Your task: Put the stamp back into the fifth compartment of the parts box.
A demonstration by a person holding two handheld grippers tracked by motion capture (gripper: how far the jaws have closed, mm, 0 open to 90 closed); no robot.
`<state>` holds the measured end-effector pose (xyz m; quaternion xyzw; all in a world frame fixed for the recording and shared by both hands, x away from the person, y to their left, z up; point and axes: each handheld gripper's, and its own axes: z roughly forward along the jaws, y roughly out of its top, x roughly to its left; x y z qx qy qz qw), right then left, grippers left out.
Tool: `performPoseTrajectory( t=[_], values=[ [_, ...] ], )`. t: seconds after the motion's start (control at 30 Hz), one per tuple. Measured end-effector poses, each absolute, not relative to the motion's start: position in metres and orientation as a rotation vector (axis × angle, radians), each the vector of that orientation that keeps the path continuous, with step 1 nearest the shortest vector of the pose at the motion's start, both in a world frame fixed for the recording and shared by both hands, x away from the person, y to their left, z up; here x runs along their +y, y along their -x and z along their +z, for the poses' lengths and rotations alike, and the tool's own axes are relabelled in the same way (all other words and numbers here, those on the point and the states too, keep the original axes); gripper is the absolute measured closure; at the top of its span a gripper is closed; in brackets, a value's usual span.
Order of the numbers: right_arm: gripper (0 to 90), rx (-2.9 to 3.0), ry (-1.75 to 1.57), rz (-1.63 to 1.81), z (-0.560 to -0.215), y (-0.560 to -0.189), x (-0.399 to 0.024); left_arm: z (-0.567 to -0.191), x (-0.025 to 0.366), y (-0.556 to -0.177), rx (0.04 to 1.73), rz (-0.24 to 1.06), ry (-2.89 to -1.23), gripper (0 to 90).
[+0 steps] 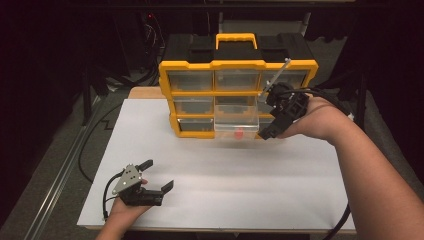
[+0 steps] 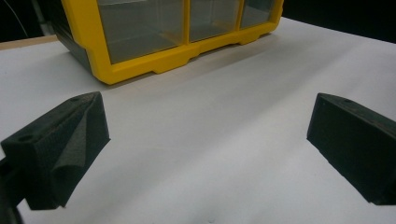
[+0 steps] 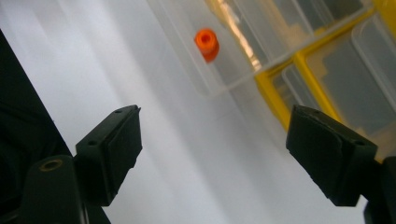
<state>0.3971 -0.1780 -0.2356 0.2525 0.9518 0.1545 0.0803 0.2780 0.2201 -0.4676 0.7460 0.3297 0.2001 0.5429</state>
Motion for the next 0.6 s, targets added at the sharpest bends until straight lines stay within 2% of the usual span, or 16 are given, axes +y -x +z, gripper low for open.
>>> performPoseTrajectory(
  t=[0.27, 0.6],
  values=[
    [13.9, 2.85, -0.785, 0.452, -0.253, -0.388, -0.198, -0.468, 0.221, -0.279, 0.789, 0.477, -1.77, 0.3],
    [0.1, 2.836, -0.856, 0.408, -0.283, -0.377, -0.219, -0.468, 0.221, -0.279, 0.792, 0.474, -1.768, 0.3]
  ],
)
